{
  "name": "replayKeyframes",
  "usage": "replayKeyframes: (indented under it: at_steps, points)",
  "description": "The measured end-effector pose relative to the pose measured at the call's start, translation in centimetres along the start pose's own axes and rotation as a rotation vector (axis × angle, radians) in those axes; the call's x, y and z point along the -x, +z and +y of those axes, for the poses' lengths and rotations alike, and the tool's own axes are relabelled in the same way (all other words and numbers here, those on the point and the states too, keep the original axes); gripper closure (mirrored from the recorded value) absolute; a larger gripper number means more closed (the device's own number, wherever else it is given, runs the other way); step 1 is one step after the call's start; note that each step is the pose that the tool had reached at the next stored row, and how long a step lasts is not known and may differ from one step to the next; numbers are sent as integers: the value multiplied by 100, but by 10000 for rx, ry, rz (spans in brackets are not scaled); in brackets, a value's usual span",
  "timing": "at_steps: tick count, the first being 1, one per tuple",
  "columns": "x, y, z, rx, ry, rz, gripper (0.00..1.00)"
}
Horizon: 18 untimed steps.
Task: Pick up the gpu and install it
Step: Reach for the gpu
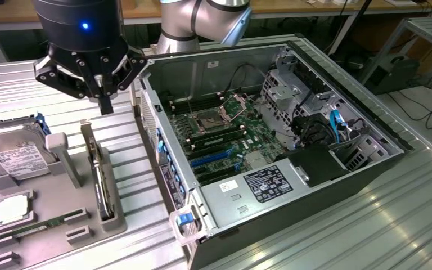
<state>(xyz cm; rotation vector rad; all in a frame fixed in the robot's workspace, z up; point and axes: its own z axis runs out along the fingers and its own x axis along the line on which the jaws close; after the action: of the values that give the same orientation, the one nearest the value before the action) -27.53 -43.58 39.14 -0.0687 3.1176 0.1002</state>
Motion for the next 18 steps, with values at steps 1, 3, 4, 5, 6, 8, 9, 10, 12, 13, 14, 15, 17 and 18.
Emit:
replayKeyframes:
  at_steps: [1,3,4,5,6,8,9,10,12,13,14,15,17,18]
  points:
    - [-10,0,-5,0,-3,0,89]
    - [-37,-1,-20,0,-11,1,89]
    - [-55,-1,-29,0,-17,1,89]
    - [-66,-1,-35,1,-21,1,89]
    - [-85,-2,-44,0,-28,3,89]
    - [-111,-2,-56,0,-36,2,89]
    - [-124,-2,-62,1,-40,3,89]
    - [-139,-2,-68,1,-45,3,89]
    - [-166,-2,-79,1,-53,3,89]
    - [-176,-2,-84,1,-56,4,89]
    - [-196,-2,-92,2,-62,3,89]
    - [-209,-3,-97,1,-66,4,89]
    - [-255,-3,-114,1,-78,5,89]
    - [-275,-3,-122,2,-85,5,89]
